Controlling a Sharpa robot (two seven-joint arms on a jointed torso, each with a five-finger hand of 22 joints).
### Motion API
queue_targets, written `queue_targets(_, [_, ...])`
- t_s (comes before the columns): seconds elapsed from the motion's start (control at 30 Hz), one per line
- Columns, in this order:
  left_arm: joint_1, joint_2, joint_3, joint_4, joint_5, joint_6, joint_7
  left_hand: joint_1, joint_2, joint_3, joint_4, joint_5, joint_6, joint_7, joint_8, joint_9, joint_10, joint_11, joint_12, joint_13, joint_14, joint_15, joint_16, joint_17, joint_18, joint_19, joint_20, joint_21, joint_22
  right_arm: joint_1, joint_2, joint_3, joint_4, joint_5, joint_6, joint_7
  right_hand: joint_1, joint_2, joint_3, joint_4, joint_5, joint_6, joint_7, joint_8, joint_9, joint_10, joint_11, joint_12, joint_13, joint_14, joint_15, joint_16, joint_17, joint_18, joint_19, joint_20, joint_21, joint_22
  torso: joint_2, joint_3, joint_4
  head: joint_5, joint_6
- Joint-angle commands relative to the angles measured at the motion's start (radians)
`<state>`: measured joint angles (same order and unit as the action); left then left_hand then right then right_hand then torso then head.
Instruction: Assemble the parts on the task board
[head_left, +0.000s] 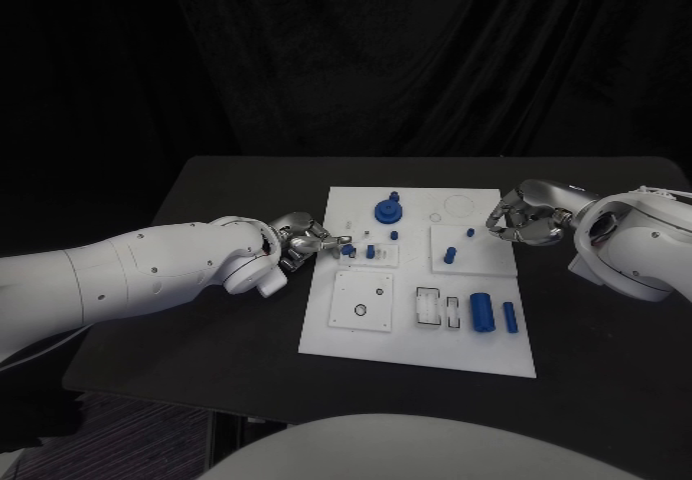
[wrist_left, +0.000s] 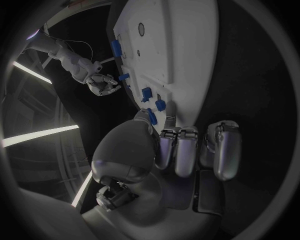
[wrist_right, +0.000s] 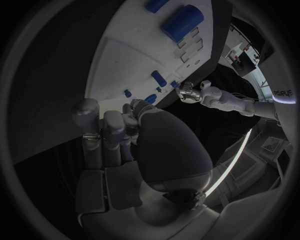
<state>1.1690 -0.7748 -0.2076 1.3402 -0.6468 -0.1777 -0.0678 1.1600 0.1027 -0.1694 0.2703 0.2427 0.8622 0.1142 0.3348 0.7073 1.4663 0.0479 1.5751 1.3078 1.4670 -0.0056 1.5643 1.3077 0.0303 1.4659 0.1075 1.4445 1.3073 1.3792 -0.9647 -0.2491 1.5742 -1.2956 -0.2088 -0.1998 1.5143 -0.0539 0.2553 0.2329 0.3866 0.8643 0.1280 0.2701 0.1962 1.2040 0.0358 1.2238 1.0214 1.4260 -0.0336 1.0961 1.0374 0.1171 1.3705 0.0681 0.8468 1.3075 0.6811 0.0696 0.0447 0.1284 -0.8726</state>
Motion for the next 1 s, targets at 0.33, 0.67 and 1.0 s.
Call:
queue_targets(0.33, [-0.007,0.019,-0.004,0.001,-0.047,-0.011,-0.126,0.045,-0.002,0.019,-0.037,-0.017,0.010,-0.021,0.007,0.011,0.104,-0.027,-0.004,0.263,0.104,-0.025,0.006,0.263,0.005,0.021,-0.025,0.007,0.217,-0.003,0.000,0.001,0.002,-0.001,0.011,-0.010,0.000,0.004,0.005,0.004,0.002,-0.003,0.002,-0.006,-0.002,-0.003,0.007,-0.003,-0.003,-0.003,0.003,-0.003,-0.001,0.006,0.001,0.006,-0.010,0.094,0.000,0.0009,-0.0016,0.001,0.000])
queue_targets(0.67, [-0.008,0.034,-0.003,-0.008,-0.049,0.009,-0.155,0.031,-0.008,0.013,-0.036,-0.058,-0.040,-0.016,0.028,0.088,0.104,-0.024,-0.004,0.263,0.104,-0.024,0.006,0.263,0.007,0.016,-0.026,-0.003,0.214,-0.003,0.000,0.001,0.003,-0.001,0.014,-0.013,-0.001,0.004,0.005,0.004,0.002,-0.002,0.002,-0.006,-0.002,-0.005,0.007,-0.004,-0.005,-0.003,0.003,-0.005,-0.003,0.007,0.001,0.006,-0.012,0.094,0.000,0.0016,-0.0020,0.000,0.000])
queue_targets(1.0, [-0.009,0.043,-0.003,-0.014,-0.049,0.037,-0.157,0.025,-0.012,0.007,-0.039,-0.067,-0.093,0.000,-0.014,0.090,0.104,-0.010,-0.004,0.263,0.104,-0.013,0.006,0.263,0.009,0.010,-0.017,-0.012,0.211,-0.003,0.001,0.001,0.002,-0.001,0.018,-0.015,-0.001,0.004,0.005,0.004,0.002,-0.002,0.002,-0.005,-0.002,-0.005,0.007,-0.004,-0.005,-0.003,0.003,-0.006,-0.004,0.007,0.000,0.006,-0.013,0.094,0.000,0.0003,-0.0018,0.000,0.000])
